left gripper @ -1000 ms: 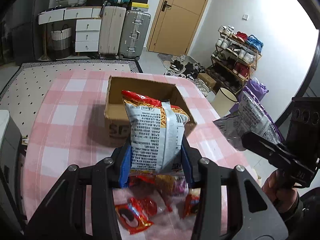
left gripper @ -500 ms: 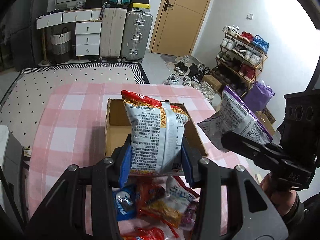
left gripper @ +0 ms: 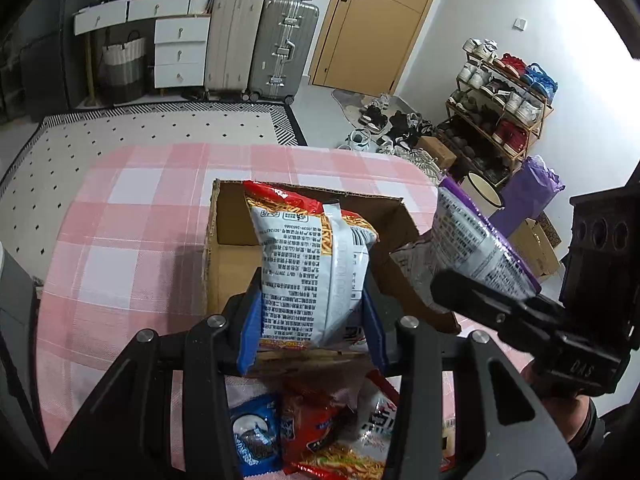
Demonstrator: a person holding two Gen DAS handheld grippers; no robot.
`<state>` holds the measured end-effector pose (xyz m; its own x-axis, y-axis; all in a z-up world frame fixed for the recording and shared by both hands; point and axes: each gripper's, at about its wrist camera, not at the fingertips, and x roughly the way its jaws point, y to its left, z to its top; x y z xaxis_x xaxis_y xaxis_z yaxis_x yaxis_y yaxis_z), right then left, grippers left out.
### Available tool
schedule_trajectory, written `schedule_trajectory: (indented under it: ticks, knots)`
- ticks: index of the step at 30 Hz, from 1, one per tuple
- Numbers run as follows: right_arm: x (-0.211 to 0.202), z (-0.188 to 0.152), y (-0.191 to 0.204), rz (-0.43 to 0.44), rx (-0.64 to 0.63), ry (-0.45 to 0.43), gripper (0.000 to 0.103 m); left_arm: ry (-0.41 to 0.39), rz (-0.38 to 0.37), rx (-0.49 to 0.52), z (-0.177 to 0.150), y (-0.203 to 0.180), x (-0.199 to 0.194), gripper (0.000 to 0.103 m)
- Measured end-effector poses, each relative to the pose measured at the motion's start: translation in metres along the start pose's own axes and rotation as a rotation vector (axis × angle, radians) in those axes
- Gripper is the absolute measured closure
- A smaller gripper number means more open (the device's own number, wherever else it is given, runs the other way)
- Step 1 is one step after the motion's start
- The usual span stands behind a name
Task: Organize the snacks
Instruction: 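Drop the white bag into the box with the left gripper while the right drops the purple bag, then move both grippers back over the remaining snack pile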
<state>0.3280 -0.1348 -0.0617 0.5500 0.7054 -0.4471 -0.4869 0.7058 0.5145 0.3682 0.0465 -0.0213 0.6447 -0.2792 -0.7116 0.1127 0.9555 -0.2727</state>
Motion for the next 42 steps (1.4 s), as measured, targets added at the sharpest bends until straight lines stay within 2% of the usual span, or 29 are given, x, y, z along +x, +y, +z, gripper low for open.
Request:
schedule_trajectory:
  ticks: [10,14,15,17,19,29,42]
  knots:
    - [0.025,-0.003,-0.013,-0.065,0.011,0.042,0.05,0.03,-0.008,-0.022,0.009,0.009,0.052,0.063]
    - [0.026,-0.003,-0.015,-0.079,0.017,0.042,0.043,0.047,0.009,-0.019,0.009,0.012,0.063,0.061]
    - [0.024,-0.003,-0.015,-0.076,0.016,0.037,0.036,0.047,0.011,-0.02,0.009,0.012,0.065,0.059]
    - [0.019,-0.003,-0.013,-0.084,0.003,0.017,0.023,0.042,0.018,-0.025,0.008,0.013,0.064,0.039]
    - [0.013,-0.001,-0.01,-0.088,-0.004,-0.002,0.021,0.026,0.042,-0.035,0.007,0.015,0.061,0.03]
    - [-0.038,-0.005,0.011,-0.097,-0.029,-0.085,0.019,-0.022,0.067,-0.016,-0.021,0.01,0.012,0.027]
    - [-0.103,-0.056,0.055,-0.084,-0.13,-0.14,0.019,-0.091,0.116,0.018,-0.085,-0.017,-0.081,0.023]
